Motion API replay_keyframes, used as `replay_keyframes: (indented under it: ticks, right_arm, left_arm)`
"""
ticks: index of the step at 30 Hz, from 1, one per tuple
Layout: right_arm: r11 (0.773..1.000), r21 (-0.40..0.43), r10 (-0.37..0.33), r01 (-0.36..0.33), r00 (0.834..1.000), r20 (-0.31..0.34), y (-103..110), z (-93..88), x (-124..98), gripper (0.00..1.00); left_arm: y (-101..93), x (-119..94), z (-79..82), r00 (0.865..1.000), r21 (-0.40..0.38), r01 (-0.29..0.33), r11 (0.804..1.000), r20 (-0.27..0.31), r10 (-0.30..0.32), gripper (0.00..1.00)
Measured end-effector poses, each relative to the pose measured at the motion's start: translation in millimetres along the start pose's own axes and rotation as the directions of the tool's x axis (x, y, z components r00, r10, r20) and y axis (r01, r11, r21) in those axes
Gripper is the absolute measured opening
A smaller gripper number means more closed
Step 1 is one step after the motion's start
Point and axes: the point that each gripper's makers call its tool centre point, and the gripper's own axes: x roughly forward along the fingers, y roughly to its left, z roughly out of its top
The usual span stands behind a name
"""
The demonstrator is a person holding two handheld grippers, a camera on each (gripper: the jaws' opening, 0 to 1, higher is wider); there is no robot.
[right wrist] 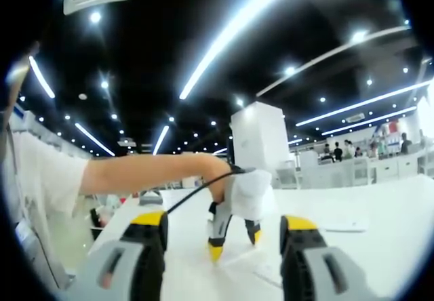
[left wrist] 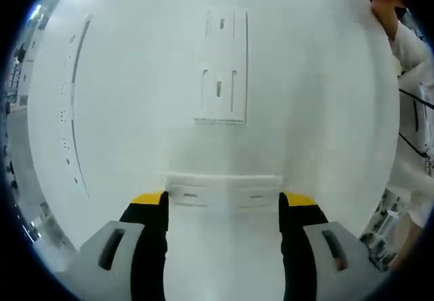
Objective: Locate the socket holder cover, grip the socket holder cover, clip it into the socket holder slot.
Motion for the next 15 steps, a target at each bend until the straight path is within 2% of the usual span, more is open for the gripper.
replay_keyframes:
  ticks: [15]
  right_arm:
    - [1.000,-0.001,0.004,-0.004,1.000,-0.001,0.6,0.6,0.4,0.67]
  left_arm:
    - [0.4,-0.3,0.5,1.000,0.010,-0.004,1.000,0.001,0.004,0.66]
